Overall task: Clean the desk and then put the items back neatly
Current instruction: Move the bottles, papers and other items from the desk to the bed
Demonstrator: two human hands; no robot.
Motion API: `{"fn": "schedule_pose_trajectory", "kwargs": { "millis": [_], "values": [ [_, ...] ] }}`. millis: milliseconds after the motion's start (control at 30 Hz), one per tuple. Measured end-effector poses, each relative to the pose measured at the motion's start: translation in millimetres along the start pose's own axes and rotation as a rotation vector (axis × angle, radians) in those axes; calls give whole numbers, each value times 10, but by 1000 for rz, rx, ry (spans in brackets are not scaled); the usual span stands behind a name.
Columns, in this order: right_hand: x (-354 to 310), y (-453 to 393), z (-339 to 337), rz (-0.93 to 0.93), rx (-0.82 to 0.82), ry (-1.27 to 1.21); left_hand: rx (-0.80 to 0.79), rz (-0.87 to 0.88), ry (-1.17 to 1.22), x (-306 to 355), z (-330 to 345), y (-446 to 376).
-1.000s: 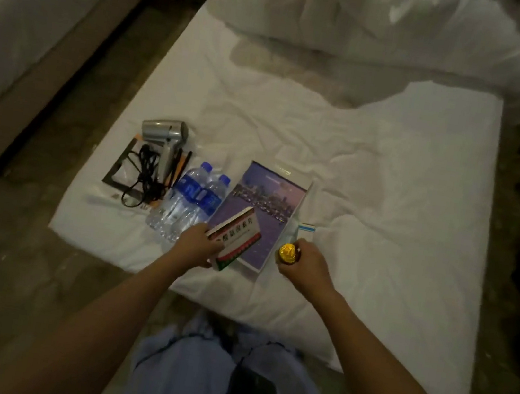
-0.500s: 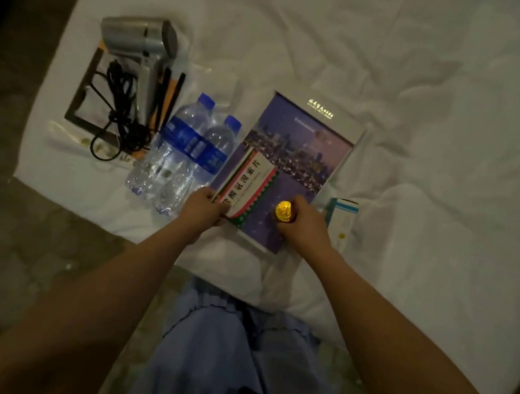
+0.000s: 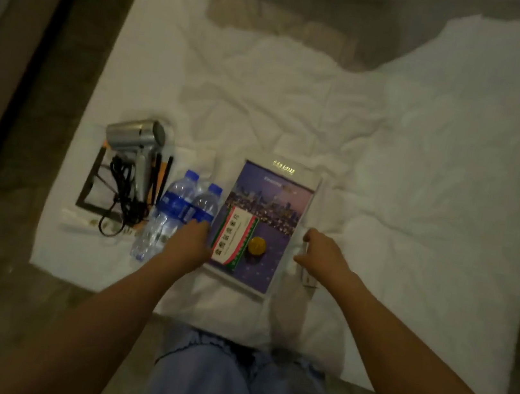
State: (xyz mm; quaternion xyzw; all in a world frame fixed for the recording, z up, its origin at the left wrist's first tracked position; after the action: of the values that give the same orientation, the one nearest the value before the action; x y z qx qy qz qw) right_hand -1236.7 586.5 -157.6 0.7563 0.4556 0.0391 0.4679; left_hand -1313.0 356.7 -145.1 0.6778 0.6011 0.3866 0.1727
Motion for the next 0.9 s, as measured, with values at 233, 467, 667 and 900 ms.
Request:
{"fn": "schedule_pose_trajectory", "kwargs": {
  "millis": [233, 467, 667, 900],
  "values": [
    [99, 866, -365, 105, 150, 7, -22, 279, -256, 874, -386, 327],
    [238, 1818, -328, 277, 309, -99, -68, 593, -436, 1585, -417, 801],
    [443, 2694, -69, 418, 476, -251, -135, 861, -550, 2154, -71, 1356],
    [1021, 3907, 446, 682, 639, -388, -279, 1175, -742, 2782, 824, 2472]
  ]
}}
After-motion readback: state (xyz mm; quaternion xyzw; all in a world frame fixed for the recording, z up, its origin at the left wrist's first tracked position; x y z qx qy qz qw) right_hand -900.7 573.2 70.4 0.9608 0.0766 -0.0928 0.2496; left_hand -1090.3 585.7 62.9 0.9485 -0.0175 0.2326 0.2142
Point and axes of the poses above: each hand's wrist, its own y-axis away from the middle knuckle, its own z-axis out of the palm, x = y × z, the point moved 7 cm from there along -y, towards the middle knuckle, and after that the axes turned 4 degrees about y, right-handed, at the moved point
